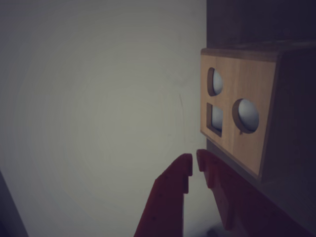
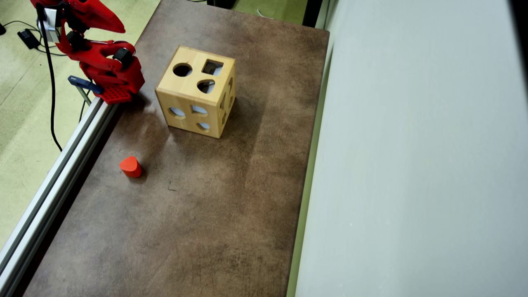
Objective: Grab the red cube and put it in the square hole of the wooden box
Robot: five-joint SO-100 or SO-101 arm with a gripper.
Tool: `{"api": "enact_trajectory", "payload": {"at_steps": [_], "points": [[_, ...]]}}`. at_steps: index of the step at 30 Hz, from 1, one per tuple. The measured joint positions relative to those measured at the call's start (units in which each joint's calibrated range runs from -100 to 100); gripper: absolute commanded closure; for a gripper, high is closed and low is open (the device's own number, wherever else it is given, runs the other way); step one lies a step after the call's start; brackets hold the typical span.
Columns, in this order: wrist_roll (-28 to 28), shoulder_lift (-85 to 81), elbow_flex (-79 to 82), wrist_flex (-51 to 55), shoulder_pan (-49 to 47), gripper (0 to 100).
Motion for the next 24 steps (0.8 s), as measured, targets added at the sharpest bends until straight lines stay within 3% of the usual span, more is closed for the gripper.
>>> {"api": "enact_trajectory", "payload": {"at_steps": [24], "points": [[0.0,0.0,0.2,0.0,-4.5,97]]}}
